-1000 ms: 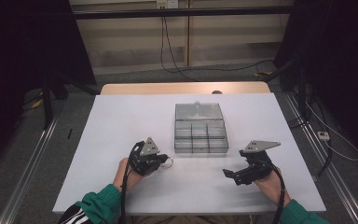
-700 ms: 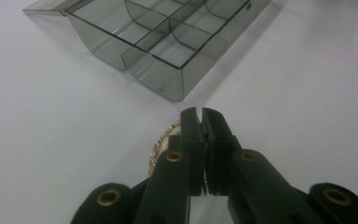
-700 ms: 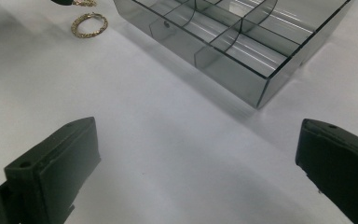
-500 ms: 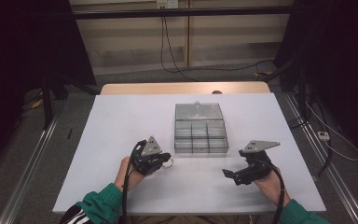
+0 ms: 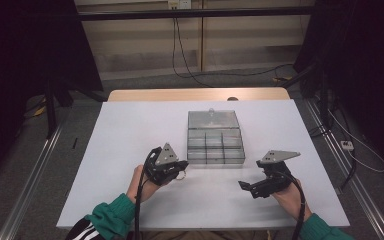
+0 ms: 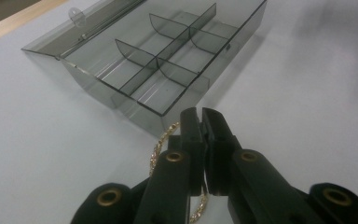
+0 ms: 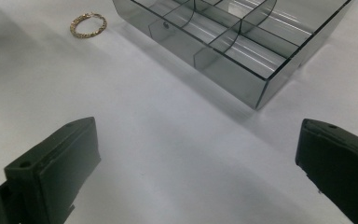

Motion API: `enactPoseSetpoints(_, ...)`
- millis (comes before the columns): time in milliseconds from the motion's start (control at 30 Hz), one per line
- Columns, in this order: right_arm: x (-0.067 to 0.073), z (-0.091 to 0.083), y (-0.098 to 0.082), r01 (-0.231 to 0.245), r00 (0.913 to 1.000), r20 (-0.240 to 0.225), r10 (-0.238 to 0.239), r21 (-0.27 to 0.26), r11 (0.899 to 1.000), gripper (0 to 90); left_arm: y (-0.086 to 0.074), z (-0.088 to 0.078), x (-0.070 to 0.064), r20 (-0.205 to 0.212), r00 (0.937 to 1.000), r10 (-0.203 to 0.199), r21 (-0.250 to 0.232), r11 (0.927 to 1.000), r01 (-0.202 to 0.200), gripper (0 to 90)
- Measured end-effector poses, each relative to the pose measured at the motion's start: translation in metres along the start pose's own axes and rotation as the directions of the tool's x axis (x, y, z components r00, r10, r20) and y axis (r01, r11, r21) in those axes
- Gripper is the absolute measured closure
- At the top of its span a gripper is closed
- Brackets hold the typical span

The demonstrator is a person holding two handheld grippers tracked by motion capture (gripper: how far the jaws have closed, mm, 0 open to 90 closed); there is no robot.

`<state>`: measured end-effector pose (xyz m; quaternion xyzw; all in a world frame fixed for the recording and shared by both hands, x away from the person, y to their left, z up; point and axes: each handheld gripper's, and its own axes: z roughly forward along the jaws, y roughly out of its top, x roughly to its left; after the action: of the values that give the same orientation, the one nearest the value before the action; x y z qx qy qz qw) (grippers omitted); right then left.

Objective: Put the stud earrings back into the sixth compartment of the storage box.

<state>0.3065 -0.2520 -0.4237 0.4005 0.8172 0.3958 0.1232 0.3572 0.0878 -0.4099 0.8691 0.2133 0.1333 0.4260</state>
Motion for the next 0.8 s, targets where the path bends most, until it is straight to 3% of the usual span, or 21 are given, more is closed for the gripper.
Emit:
enactPoseSetpoints(167, 0.000, 0.000, 0.000, 0.002, 1.0000, 0.002, -0.002, 0.002, 1.000, 0.0, 0.007, 0.004, 0.000, 0.004, 0.9999, 0.012, -0.002, 0.9999, -0.012, 88.6)
enactPoseSetpoints(233, 0.000, 0.000, 0.000, 0.003, 1.0000, 0.003, -0.003, 0.002, 1.000, 0.0, 0.010, 0.006, -0.001, 0.006, 1.0000, -0.003, -0.018, 0.9998, 0.003, 88.6)
enactPoseSetpoints(267, 0.000, 0.000, 0.000, 0.003, 1.0000, 0.003, -0.003, 0.002, 1.000, 0.0, 0.012, 0.006, 0.000, 0.007, 0.9998, 0.021, 0.004, 0.9998, -0.021, 88.6)
enactPoseSetpoints(400, 0.000, 0.000, 0.000, 0.002, 1.0000, 0.003, -0.002, 0.000, 1.000, 0.0, 0.018, 0.010, 0.000, 0.007, 0.9999, 0.011, -0.013, 0.9999, -0.011, 88.5)
enactPoseSetpoints(600, 0.000, 0.000, 0.000, 0.002, 1.0000, 0.004, -0.002, 0.000, 1.000, 0.0, 0.027, 0.015, 0.000, 0.010, 0.9996, 0.028, -0.017, 0.9995, -0.028, 88.5)
enactPoseSetpoints(800, 0.000, 0.000, 0.000, 0.002, 1.0000, 0.003, -0.002, -0.003, 1.000, 0.0, 0.033, 0.011, -0.002, 0.004, 0.9993, 0.037, -0.039, 0.9986, -0.036, 88.7)
